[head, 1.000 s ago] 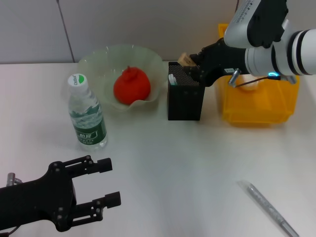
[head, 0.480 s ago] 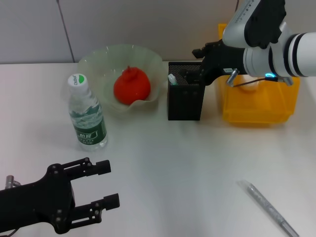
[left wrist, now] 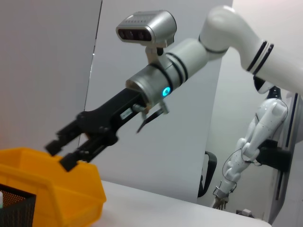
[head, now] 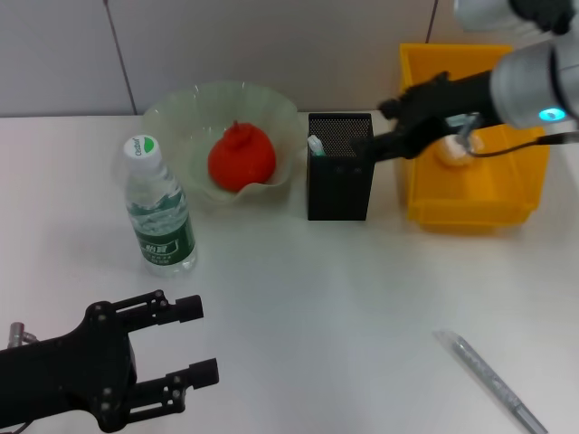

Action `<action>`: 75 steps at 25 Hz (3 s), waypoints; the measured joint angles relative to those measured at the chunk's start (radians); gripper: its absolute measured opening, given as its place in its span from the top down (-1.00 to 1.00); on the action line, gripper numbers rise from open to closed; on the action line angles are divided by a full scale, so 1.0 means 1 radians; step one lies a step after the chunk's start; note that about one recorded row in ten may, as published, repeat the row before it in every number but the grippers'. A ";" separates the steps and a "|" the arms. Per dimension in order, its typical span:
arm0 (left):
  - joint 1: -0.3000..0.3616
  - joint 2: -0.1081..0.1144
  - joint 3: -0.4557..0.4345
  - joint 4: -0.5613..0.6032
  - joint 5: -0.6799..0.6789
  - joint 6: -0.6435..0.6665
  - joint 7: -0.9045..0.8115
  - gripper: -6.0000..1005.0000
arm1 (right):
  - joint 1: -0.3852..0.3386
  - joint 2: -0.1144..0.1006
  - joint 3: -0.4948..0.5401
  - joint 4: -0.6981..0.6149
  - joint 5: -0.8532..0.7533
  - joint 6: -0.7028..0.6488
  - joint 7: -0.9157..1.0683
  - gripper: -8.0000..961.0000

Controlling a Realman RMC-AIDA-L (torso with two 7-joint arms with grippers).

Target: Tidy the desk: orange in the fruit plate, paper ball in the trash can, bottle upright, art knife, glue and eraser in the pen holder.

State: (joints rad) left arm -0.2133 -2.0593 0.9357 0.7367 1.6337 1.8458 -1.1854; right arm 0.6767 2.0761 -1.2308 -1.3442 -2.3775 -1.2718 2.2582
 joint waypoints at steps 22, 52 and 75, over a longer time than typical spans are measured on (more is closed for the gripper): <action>-0.005 0.061 0.005 0.025 0.006 0.037 0.078 -0.39 | 0.018 0.009 -0.137 0.006 -0.276 -0.499 0.620 -0.40; 0.011 0.041 -0.011 0.016 0.052 0.033 0.086 -0.39 | 0.019 0.012 -0.300 0.174 -0.321 -0.353 0.655 -0.22; 0.021 0.037 -0.014 0.020 0.046 0.037 0.082 -0.39 | 0.006 0.005 -0.318 0.166 -0.325 -0.323 0.638 0.69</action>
State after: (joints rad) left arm -0.1918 -2.0222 0.9216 0.7565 1.6796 1.8828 -1.1029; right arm 0.6828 2.0811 -1.5486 -1.1787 -2.7030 -1.5949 2.8957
